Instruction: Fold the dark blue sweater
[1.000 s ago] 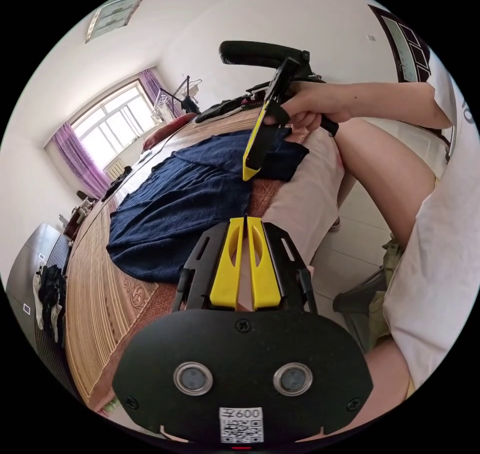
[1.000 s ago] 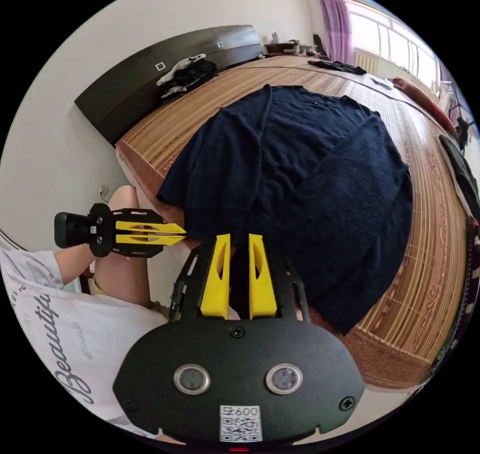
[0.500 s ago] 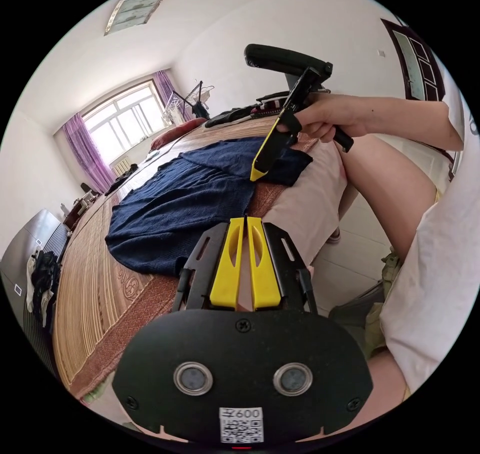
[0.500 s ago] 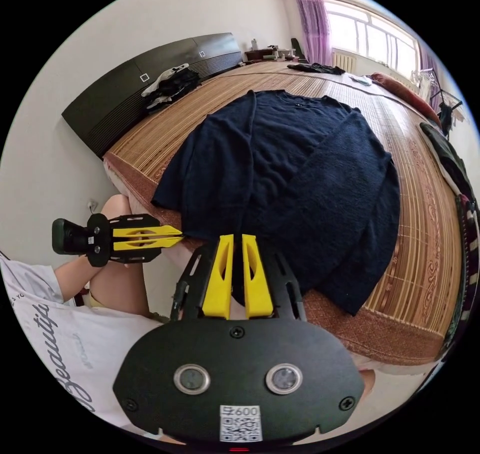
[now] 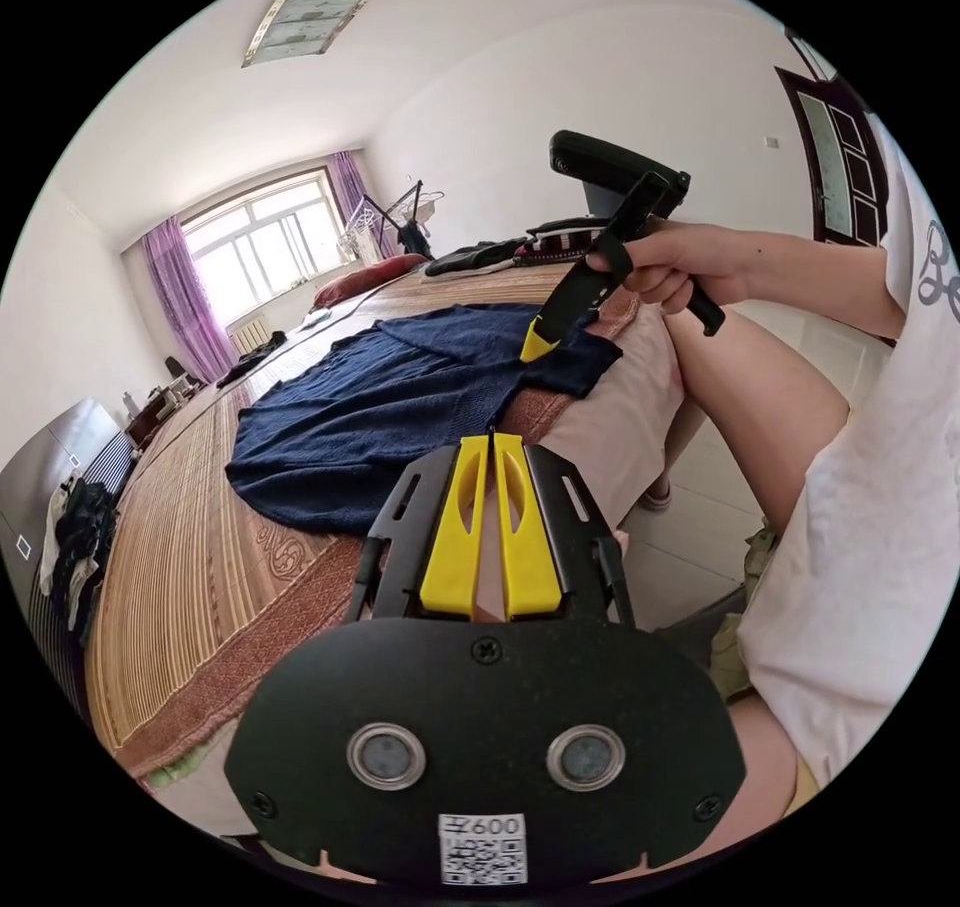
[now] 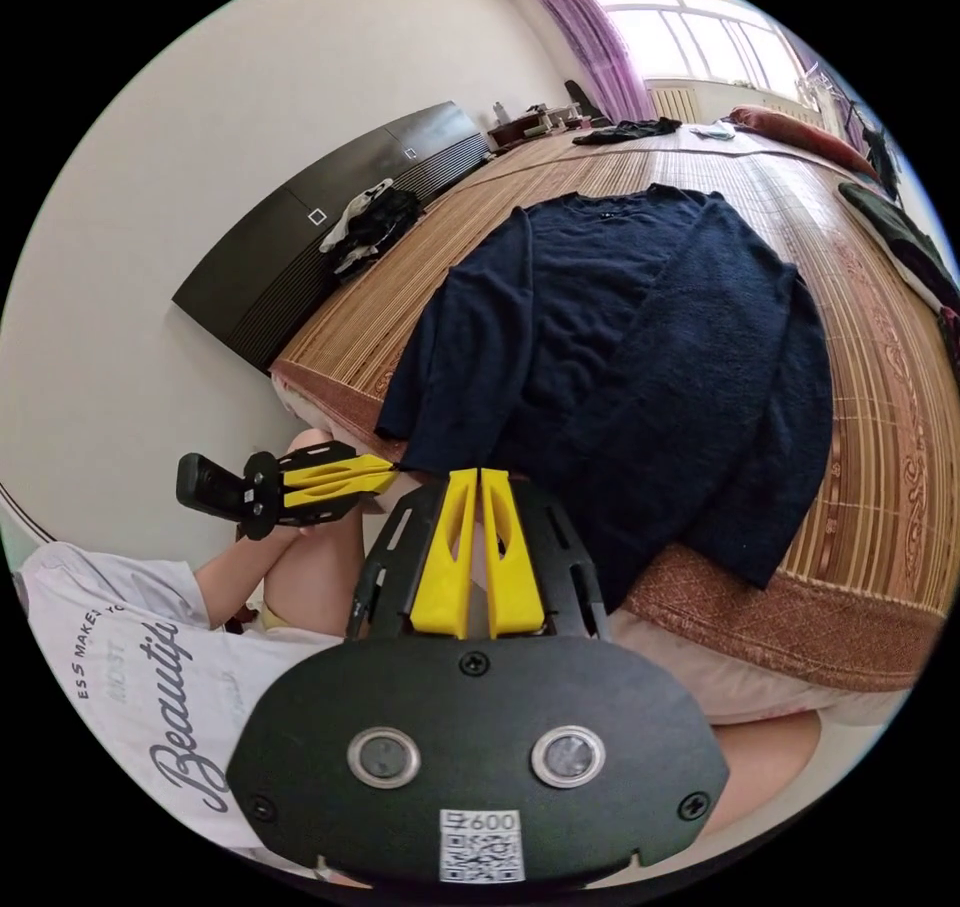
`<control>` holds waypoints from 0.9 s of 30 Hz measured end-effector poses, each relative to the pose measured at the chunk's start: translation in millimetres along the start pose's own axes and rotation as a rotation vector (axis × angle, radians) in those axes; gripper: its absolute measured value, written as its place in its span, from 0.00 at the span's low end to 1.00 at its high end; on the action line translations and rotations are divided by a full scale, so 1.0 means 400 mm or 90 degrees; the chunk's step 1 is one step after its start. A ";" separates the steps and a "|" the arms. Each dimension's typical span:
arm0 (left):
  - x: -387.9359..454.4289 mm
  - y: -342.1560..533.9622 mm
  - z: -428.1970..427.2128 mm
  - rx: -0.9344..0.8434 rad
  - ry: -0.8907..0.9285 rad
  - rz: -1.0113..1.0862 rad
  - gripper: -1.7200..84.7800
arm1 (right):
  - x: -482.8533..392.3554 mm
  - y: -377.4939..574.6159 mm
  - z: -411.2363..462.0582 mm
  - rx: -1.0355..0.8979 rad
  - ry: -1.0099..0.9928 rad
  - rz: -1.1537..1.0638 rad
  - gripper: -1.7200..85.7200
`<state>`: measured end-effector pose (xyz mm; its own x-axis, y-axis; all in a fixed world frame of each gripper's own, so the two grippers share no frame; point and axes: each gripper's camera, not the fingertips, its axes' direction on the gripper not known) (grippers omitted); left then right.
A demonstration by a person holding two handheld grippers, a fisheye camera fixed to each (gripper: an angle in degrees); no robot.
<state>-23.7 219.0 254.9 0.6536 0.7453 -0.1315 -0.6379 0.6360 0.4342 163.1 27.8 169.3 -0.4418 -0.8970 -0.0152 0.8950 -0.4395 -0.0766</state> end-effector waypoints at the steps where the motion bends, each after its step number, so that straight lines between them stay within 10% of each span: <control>1: 0.001 0.002 -0.001 0.002 0.003 0.001 0.04 | 0.004 0.009 0.004 -0.006 0.008 -0.003 0.01; 20: 0.029 0.016 -0.012 -0.099 -0.011 0.037 0.05 | 0.049 0.139 0.080 -0.018 -0.013 -0.016 0.01; 27: -0.108 0.029 -0.099 -0.068 -0.092 -0.170 0.09 | 0.185 0.204 -0.091 0.151 0.161 0.112 0.01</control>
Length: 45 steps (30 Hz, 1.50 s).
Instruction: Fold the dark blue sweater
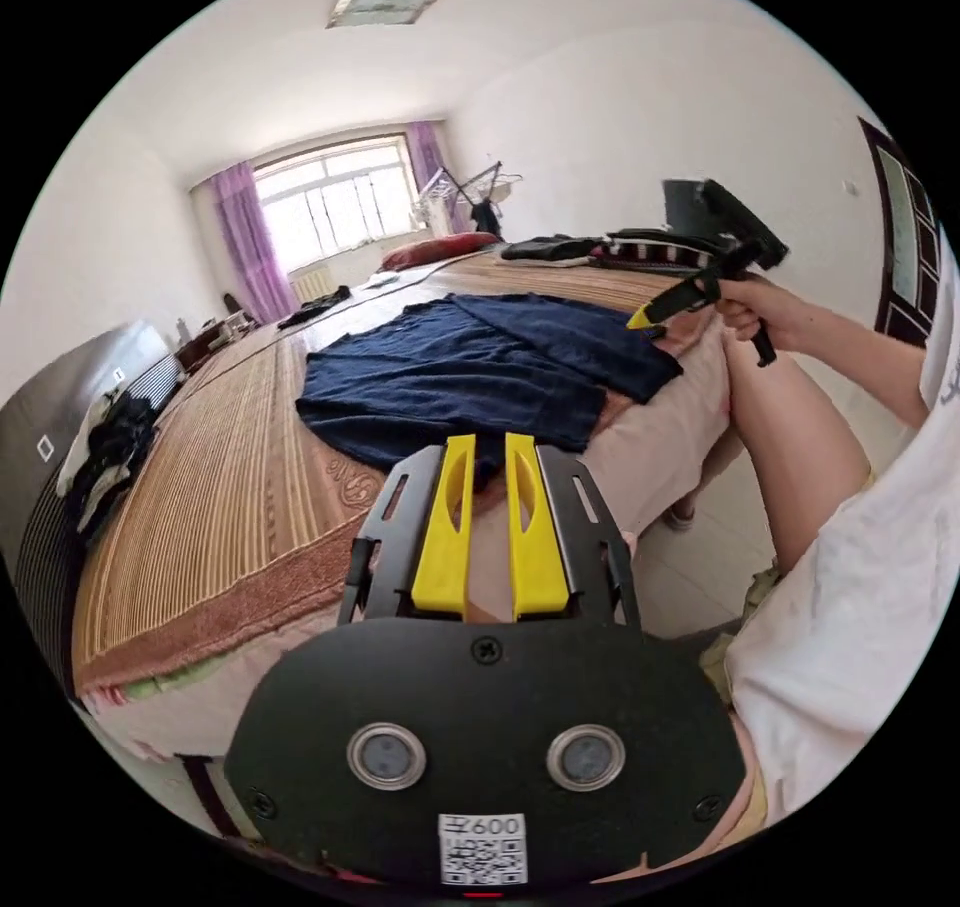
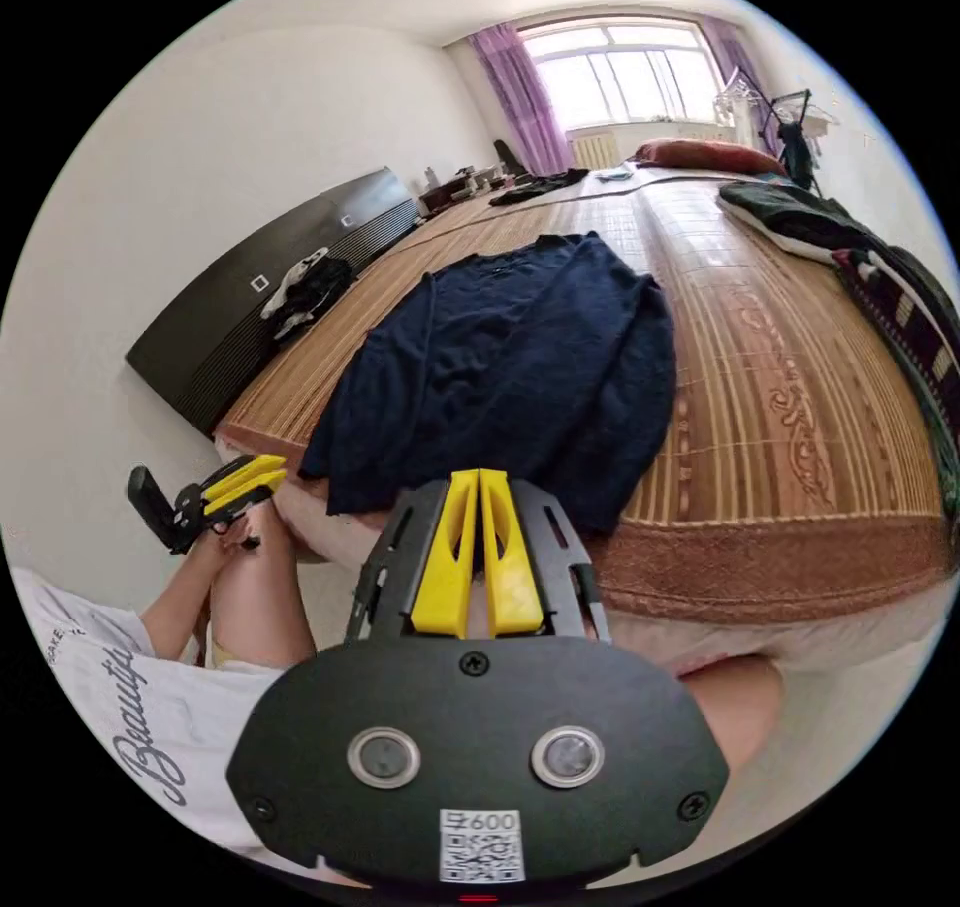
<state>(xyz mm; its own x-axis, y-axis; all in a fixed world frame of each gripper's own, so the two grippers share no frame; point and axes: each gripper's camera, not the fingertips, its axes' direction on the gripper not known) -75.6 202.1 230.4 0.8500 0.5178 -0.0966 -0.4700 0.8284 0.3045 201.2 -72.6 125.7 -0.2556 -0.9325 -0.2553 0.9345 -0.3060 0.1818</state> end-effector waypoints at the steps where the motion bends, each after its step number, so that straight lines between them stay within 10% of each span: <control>1: -0.022 -0.014 0.022 -0.042 0.031 -0.007 0.11 | 0.028 -0.002 -0.001 0.002 0.021 0.012 0.01; 25: -0.023 0.038 -0.015 -0.082 -0.012 0.093 0.10 | -0.129 0.184 0.032 0.020 0.067 -0.019 0.01; 33: -0.025 0.012 -0.159 -0.012 -0.072 0.146 0.16 | -0.531 0.470 -0.074 0.468 0.219 -0.485 0.02; 45: 0.167 -0.053 0.049 -0.047 -0.045 0.393 0.12 | -0.813 0.408 0.166 0.095 0.069 -0.768 0.08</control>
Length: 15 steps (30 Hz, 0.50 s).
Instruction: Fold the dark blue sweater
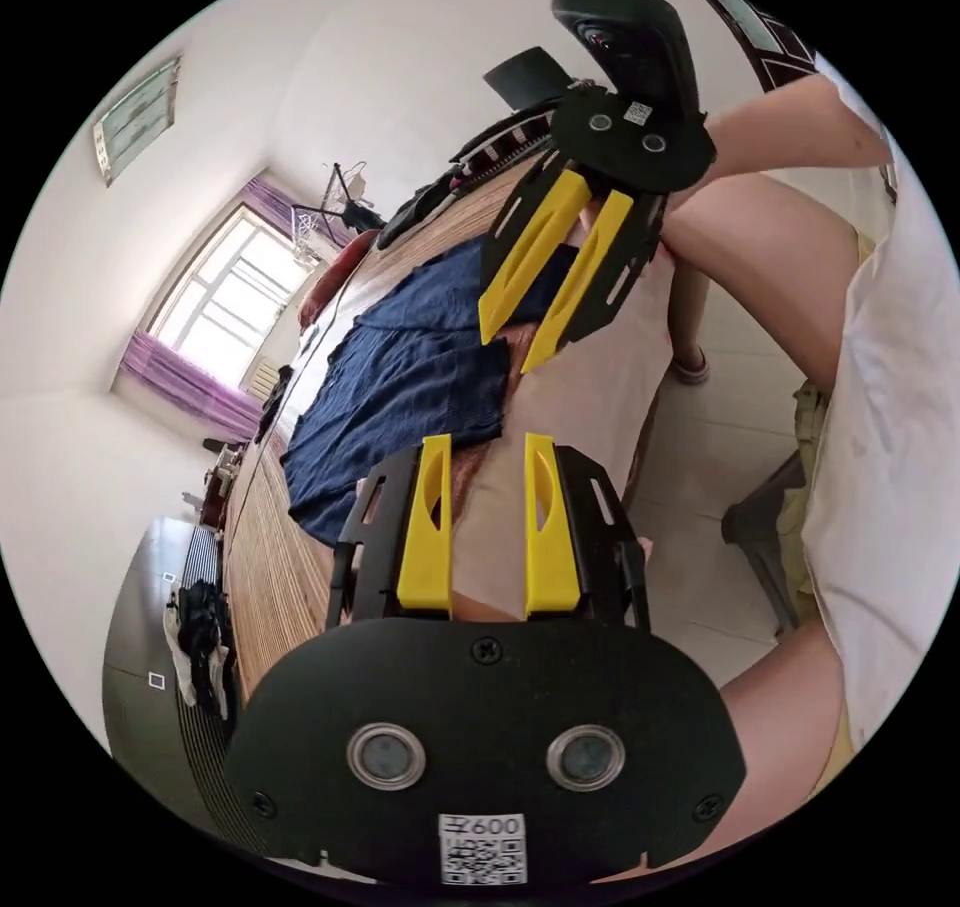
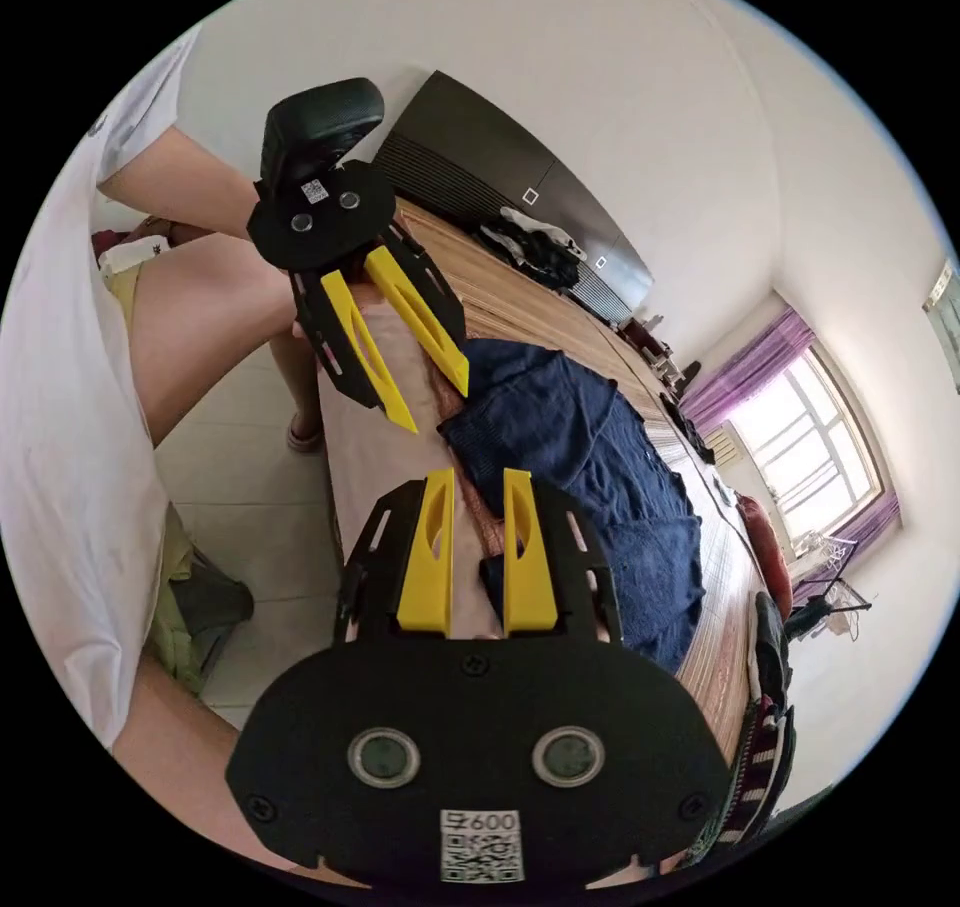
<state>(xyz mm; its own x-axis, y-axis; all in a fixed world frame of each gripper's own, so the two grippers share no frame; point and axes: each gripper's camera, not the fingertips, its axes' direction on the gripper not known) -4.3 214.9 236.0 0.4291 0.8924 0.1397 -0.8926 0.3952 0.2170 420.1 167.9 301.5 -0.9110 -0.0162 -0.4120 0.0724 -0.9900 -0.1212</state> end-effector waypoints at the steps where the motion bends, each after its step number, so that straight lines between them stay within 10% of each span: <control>1: -0.010 -0.002 0.004 0.008 0.013 -0.019 0.11 | 0.008 -0.012 0.013 -0.015 0.002 -0.006 0.09; 15: -0.207 0.077 0.106 0.058 0.208 -0.296 0.05 | 0.047 -0.128 0.065 -0.026 -0.002 0.033 0.08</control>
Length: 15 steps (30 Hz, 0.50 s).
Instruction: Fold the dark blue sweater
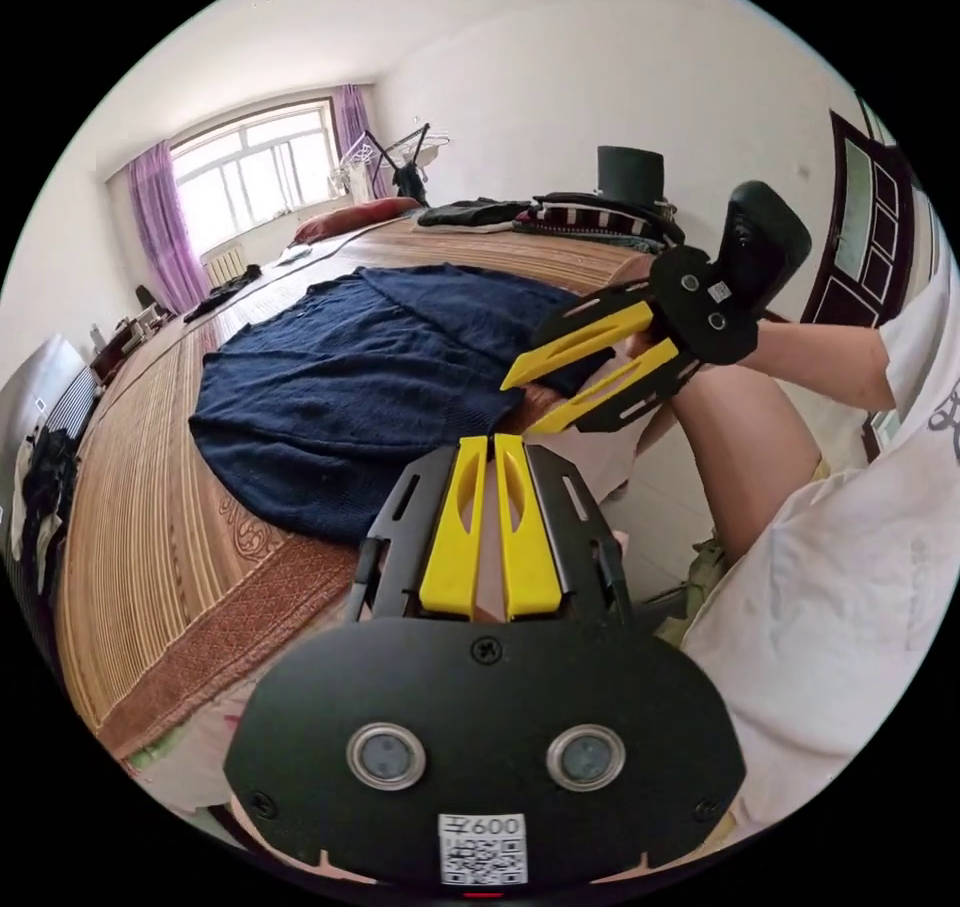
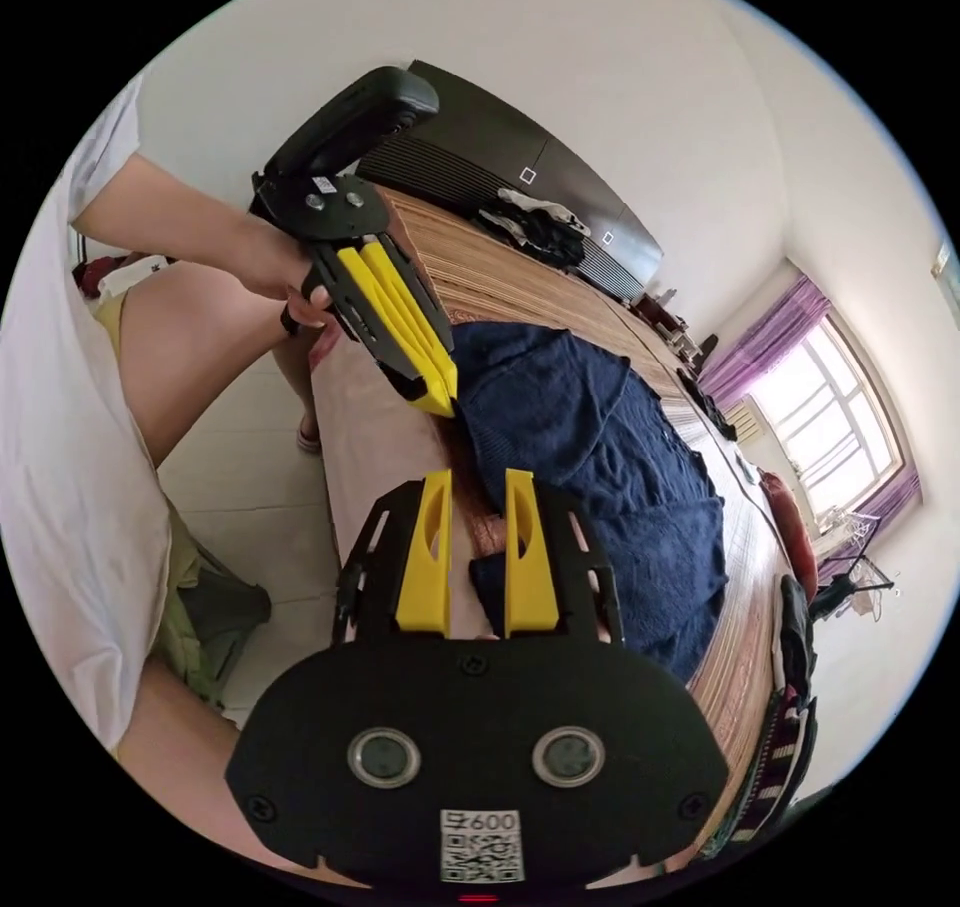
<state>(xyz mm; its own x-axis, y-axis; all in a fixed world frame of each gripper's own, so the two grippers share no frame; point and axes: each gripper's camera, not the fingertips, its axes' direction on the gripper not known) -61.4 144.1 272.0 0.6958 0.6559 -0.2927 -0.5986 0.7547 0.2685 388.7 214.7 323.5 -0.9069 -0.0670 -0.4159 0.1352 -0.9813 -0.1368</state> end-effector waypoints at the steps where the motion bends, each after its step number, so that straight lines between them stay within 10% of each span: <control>1: -0.014 0.001 0.000 0.007 0.004 -0.008 0.05 | 0.000 -0.010 0.010 -0.013 0.014 0.002 0.08; 15: -0.065 0.030 0.074 -0.004 0.031 -0.017 0.05 | -0.017 -0.064 0.025 -0.052 0.050 -0.042 0.01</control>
<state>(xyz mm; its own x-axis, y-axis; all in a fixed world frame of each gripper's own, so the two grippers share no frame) -75.0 135.8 309.9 0.6916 0.6352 -0.3438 -0.5827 0.7719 0.2542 387.5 238.5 338.8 -0.8809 0.0142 -0.4730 0.1116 -0.9651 -0.2369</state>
